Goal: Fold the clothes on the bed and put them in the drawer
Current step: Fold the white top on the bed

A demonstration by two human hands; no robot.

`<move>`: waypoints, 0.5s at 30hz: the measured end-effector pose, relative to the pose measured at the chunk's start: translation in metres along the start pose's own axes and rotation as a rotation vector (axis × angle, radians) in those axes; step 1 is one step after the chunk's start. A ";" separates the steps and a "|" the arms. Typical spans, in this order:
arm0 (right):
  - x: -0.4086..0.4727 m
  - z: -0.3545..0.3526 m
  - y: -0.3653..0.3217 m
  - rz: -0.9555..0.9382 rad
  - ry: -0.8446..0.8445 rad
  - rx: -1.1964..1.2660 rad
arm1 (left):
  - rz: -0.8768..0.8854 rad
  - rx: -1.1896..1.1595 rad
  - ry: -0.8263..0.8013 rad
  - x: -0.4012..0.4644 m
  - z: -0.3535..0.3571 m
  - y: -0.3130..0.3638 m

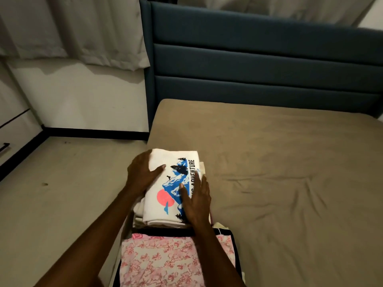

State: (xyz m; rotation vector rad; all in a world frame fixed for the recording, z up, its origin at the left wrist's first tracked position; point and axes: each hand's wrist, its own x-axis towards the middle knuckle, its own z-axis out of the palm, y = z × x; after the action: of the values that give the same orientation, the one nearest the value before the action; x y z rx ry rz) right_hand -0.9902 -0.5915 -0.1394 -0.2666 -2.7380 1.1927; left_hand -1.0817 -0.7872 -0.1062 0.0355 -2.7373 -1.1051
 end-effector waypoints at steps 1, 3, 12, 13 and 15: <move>0.002 -0.007 0.003 0.060 0.011 0.059 | -0.114 -0.110 0.025 -0.010 -0.007 -0.006; 0.010 -0.018 0.012 0.207 0.017 0.091 | -0.306 -0.287 -0.030 -0.030 -0.018 -0.013; 0.042 -0.038 0.024 0.628 -0.176 0.591 | -0.625 -0.592 -0.231 -0.050 -0.020 -0.001; 0.045 -0.040 0.026 0.630 -0.215 0.621 | -0.654 -0.533 -0.269 -0.046 -0.022 0.001; 0.049 -0.043 0.023 0.639 -0.290 0.642 | -0.679 -0.471 -0.343 -0.037 -0.027 -0.003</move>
State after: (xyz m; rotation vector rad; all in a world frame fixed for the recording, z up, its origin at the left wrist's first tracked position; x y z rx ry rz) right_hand -1.0274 -0.5350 -0.1248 -0.9863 -2.3472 2.3424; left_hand -1.0403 -0.8042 -0.0955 0.8257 -2.7192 -2.0756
